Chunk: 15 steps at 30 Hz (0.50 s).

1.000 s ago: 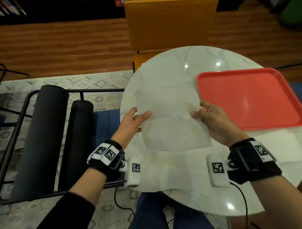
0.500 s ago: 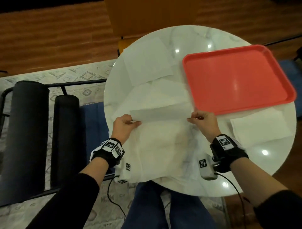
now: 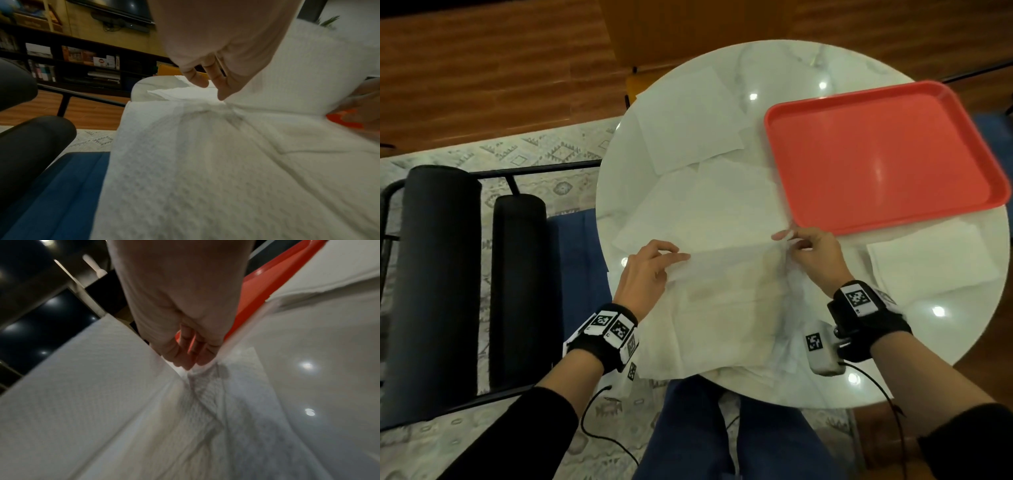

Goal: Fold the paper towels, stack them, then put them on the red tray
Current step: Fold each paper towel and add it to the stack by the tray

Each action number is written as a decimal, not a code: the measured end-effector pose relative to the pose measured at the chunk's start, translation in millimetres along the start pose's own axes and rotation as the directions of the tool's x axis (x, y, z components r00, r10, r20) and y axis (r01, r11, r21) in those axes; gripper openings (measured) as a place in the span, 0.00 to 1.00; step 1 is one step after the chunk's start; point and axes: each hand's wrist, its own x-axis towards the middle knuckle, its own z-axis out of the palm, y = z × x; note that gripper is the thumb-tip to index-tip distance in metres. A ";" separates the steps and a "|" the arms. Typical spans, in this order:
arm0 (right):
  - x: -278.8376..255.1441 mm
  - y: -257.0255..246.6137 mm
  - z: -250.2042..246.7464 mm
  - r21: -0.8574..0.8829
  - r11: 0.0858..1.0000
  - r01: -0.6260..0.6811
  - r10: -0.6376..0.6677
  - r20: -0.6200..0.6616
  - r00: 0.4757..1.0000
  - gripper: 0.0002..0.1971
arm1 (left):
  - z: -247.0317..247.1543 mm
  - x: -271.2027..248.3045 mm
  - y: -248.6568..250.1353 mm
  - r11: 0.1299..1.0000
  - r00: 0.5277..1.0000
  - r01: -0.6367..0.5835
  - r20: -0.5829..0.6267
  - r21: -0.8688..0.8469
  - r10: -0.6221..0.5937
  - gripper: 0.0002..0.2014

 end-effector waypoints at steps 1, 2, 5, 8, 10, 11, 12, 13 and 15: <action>-1.2 -2.6 -2.5 -0.050 0.999 0.020 -0.021 -0.013 1.000 0.29 | -0.8 -1.2 0.3 1.000 1.000 -0.006 0.009 0.010 0.005 0.29; -2.3 -6.2 -4.6 -0.104 0.994 0.034 -0.039 -0.049 0.998 0.28 | -2.0 -1.8 0.8 1.000 1.000 -0.001 0.014 0.019 0.001 0.30; -6.8 -22.1 -6.0 -0.254 0.962 0.098 -0.151 -0.194 0.969 0.24 | -4.4 2.4 9.3 1.000 1.000 0.022 0.011 0.015 -0.022 0.31; -16.8 -45.2 6.7 -0.301 0.928 0.220 -0.285 -0.191 0.939 0.21 | 0.7 11.9 27.5 0.996 0.995 -0.085 0.047 0.014 0.084 0.28; -23.0 -57.4 18.8 -0.337 0.882 0.328 -0.376 -0.086 0.923 0.20 | 6.1 17.6 38.4 0.983 0.978 -0.177 0.124 0.050 0.170 0.26; -25.7 -61.5 23.6 -0.389 0.847 0.364 -0.391 0.008 0.920 0.20 | 7.8 19.5 43.3 0.978 0.966 -0.189 0.197 0.093 0.168 0.26; -28.3 -63.6 27.0 -0.478 0.795 0.374 -0.364 0.117 0.924 0.20 | 9.1 20.2 47.4 0.971 0.950 -0.181 0.285 0.159 0.130 0.26; -30.7 -64.8 28.0 -0.584 0.727 0.360 -0.294 0.209 0.933 0.20 | 9.9 20.3 49.5 0.957 0.931 -0.172 0.357 0.232 0.080 0.26; -35.9 -62.9 24.8 -0.727 0.614 0.307 -0.155 0.270 0.950 0.20 | 9.5 19.8 48.4 0.931 0.911 -0.152 0.412 0.333 0.001 0.25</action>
